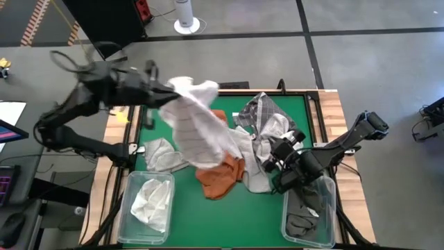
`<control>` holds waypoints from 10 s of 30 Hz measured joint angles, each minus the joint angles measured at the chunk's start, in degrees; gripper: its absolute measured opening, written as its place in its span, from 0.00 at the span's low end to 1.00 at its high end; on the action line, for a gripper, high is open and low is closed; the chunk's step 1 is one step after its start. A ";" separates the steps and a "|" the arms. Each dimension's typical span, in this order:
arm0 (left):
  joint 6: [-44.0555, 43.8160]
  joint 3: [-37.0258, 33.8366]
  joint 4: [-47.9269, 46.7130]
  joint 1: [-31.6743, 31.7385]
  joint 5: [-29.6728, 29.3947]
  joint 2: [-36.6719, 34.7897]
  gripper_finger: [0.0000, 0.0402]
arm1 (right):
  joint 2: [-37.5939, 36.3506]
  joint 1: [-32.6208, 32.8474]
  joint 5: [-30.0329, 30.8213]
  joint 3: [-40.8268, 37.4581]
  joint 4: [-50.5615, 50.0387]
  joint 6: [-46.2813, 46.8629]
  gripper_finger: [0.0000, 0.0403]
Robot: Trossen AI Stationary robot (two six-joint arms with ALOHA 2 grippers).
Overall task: Sort towels by color in basket
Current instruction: Put the white squared towel into the left transparent bin
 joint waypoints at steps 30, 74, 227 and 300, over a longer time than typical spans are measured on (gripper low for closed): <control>-21.40 -0.07 -48.96 -3.84 33.86 -6.27 0.00 | 0.00 -6.94 -0.22 -0.52 3.67 -3.48 0.18; -54.22 -31.26 -46.59 -44.57 8.86 11.02 0.17 | 0.00 -7.34 -0.22 -0.48 4.07 -3.48 0.18; -51.32 3.41 -64.28 -56.85 -31.69 10.33 0.34 | 45.43 -11.07 -49.15 20.38 88.17 -67.61 0.71; -58.82 3.37 -61.65 -55.23 -44.48 19.95 0.68 | 42.01 -12.30 -45.65 32.61 97.66 -77.62 0.05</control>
